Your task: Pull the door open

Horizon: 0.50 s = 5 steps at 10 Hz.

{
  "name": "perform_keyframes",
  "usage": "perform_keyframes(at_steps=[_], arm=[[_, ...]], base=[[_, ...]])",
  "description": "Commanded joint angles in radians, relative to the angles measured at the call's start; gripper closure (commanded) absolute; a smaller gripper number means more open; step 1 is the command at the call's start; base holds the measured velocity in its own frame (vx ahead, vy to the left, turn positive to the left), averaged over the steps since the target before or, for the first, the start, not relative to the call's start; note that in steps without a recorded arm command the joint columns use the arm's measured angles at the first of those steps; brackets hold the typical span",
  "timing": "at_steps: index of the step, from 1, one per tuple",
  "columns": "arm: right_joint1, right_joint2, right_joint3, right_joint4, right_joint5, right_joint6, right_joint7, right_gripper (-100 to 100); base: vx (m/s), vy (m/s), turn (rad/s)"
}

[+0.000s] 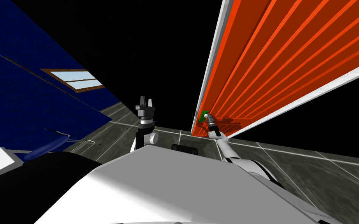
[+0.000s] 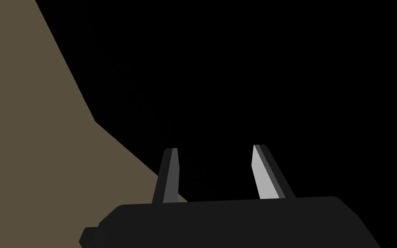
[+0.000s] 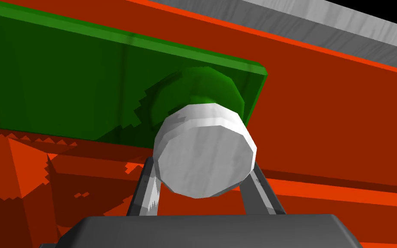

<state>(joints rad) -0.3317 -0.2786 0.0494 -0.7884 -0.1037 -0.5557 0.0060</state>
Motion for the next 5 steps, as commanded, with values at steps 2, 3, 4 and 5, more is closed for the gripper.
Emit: perform_keyframes(at_steps=[2, 3, 4, 5], arm=[[-0.006, 0.007, 0.004, -0.008, -0.041, -0.005, -0.067, 100], [-0.004, 0.008, 0.004, -0.011, -0.069, -0.002, -0.091, 100], [-0.004, 0.008, 0.004, -0.011, -0.069, -0.002, -0.106, 100], [-0.003, 0.009, 0.004, -0.014, -0.097, 0.002, -0.143, 100]], base=[[-0.044, -0.038, 0.084], [-0.069, -0.063, 0.164], [-0.056, -0.047, 0.078], [-0.053, -0.038, 0.115]])
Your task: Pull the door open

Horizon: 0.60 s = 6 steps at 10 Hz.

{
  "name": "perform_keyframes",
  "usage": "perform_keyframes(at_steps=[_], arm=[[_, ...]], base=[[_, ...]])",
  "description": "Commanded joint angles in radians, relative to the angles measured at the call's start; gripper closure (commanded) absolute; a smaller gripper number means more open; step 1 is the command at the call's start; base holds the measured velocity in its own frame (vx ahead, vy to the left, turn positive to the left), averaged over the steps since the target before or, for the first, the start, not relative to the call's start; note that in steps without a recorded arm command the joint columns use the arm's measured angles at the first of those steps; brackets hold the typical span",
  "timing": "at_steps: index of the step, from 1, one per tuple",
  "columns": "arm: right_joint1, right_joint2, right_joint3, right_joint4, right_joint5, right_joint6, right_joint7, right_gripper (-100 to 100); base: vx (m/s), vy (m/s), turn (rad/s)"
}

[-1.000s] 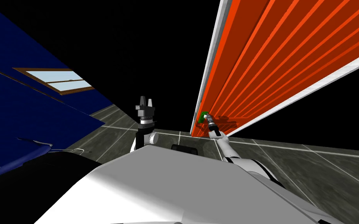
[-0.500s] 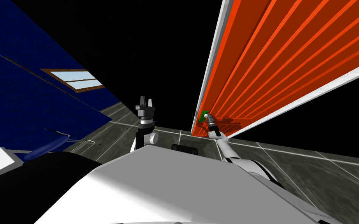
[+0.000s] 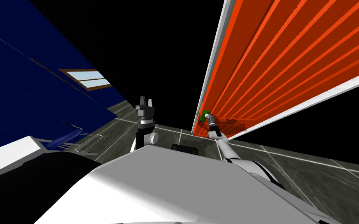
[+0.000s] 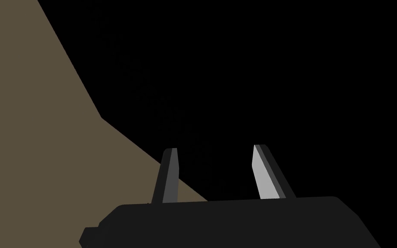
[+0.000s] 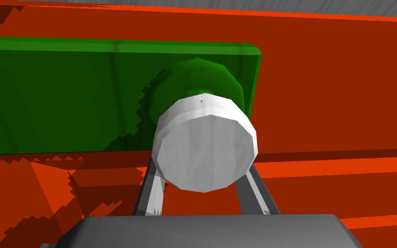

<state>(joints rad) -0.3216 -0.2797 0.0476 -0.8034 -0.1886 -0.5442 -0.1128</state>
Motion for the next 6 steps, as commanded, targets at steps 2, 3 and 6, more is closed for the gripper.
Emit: perform_keyframes(at_steps=[2, 3, 6], arm=[[-0.012, 0.011, 0.006, -0.001, -0.04, -0.006, -0.065, 100], [-0.011, 0.012, 0.006, -0.004, -0.068, -0.002, -0.101, 100], [-0.008, 0.014, 0.007, -0.009, -0.124, 0.005, -0.172, 100]], base=[[-0.059, -0.053, 0.125], [-0.055, -0.045, 0.085], [-0.051, -0.035, 0.111]])
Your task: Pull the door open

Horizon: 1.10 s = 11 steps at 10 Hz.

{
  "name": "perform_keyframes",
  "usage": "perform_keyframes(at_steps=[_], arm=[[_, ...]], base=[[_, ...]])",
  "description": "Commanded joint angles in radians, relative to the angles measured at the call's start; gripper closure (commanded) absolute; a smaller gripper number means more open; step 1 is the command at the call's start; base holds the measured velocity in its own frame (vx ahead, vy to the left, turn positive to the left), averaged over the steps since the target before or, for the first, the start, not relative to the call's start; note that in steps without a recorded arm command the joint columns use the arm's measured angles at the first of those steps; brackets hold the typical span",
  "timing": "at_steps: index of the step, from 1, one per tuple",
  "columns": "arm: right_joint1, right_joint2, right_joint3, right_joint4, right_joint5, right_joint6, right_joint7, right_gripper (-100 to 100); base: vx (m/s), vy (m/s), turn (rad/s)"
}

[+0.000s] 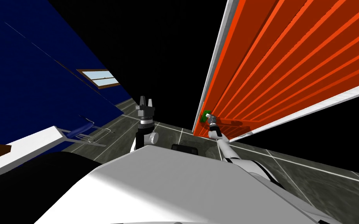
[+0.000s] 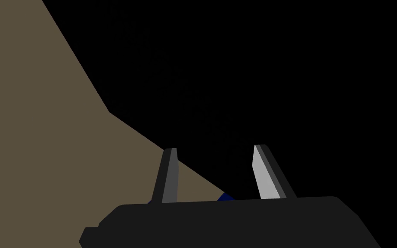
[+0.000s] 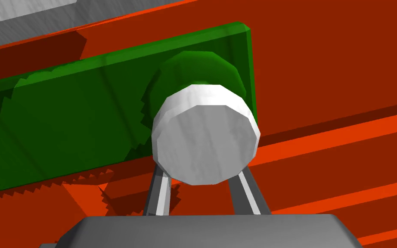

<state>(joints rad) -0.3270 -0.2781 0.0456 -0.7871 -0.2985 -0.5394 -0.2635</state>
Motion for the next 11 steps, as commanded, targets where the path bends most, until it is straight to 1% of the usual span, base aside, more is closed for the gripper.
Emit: perform_keyframes(at_steps=[1, 2, 3, 5, 7, 8, 9, 10, 11], arm=[[-0.003, 0.012, 0.009, -0.026, -0.014, 0.0, -0.031, 100], [-0.002, 0.013, 0.009, -0.028, -0.042, 0.003, -0.069, 100], [-0.002, 0.013, 0.009, -0.028, -0.042, 0.003, -0.069, 100], [-0.002, 0.013, 0.009, -0.028, -0.042, 0.003, -0.069, 100], [0.001, 0.015, 0.009, -0.034, -0.096, 0.01, -0.134, 100], [0.001, 0.015, 0.009, -0.034, -0.096, 0.01, -0.146, 100], [0.002, 0.016, 0.009, -0.036, -0.123, 0.014, -0.177, 100], [0.002, 0.016, 0.009, -0.036, -0.123, 0.014, -0.184, 100], [0.003, 0.017, 0.009, -0.039, -0.148, 0.017, -0.22, 100]], base=[[-0.053, -0.053, 0.091], [-0.057, -0.048, 0.157], [-0.045, -0.037, 0.054], [-0.01, 0.008, -0.025], [-0.044, -0.033, 0.138], [-0.057, -0.053, 0.083], [-0.05, -0.044, 0.123], [-0.037, -0.034, 0.062], [-0.044, -0.027, 0.093]])
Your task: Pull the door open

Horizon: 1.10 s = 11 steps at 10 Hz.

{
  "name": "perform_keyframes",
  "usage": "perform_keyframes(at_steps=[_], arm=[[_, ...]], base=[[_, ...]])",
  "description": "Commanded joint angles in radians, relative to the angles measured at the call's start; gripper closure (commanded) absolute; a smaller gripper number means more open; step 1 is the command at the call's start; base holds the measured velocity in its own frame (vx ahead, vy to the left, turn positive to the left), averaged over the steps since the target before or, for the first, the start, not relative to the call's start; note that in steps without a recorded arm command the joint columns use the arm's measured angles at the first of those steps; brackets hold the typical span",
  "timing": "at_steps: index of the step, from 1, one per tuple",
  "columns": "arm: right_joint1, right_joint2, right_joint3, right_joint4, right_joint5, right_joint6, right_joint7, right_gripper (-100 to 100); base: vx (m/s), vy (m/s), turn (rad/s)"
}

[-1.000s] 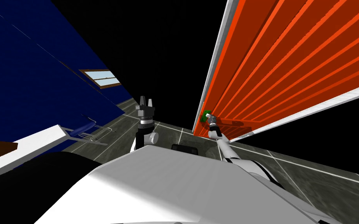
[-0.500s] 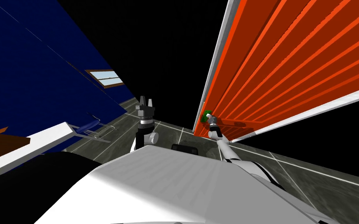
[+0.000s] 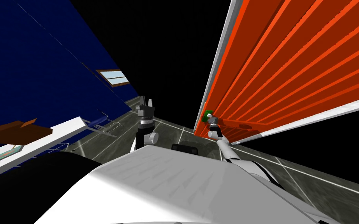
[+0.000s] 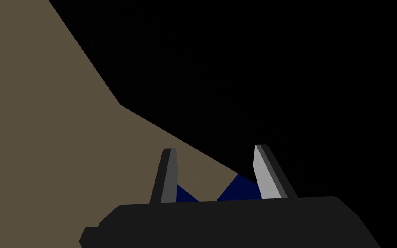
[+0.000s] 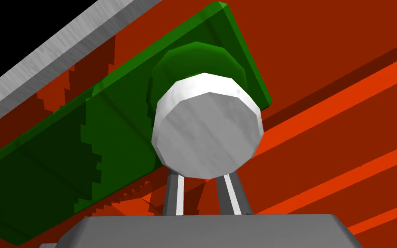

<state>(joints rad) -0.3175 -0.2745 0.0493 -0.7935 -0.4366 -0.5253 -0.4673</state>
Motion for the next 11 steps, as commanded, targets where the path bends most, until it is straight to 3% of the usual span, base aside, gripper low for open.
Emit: perform_keyframes(at_steps=[1, 2, 4, 6, 8, 9, 10, 11], arm=[[-0.006, 0.013, 0.005, -0.032, -0.01, 0.003, -0.016, 100], [-0.006, 0.013, 0.005, -0.032, -0.01, 0.003, -0.016, 100], [-0.004, 0.015, 0.006, -0.037, -0.061, 0.01, -0.085, 100], [-0.004, 0.015, 0.006, -0.037, -0.061, 0.01, -0.089, 100], [-0.002, 0.017, 0.006, -0.042, -0.111, 0.016, -0.153, 100], [0.015, 0.016, 0.002, -0.031, -0.125, 0.029, -0.166, -100], [0.017, 0.025, 0.006, -0.043, -0.153, 0.033, -0.202, -100], [0.017, 0.025, 0.006, -0.043, -0.153, 0.033, -0.202, -100]], base=[[-0.037, -0.023, 0.037], [-0.012, -0.007, 0.024], [-0.039, -0.04, 0.143], [-0.039, -0.029, 0.035], [-0.048, -0.034, 0.119], [-0.073, -0.067, 0.054], [-0.126, -0.048, 0.011], [-0.113, -0.028, 0.009]])
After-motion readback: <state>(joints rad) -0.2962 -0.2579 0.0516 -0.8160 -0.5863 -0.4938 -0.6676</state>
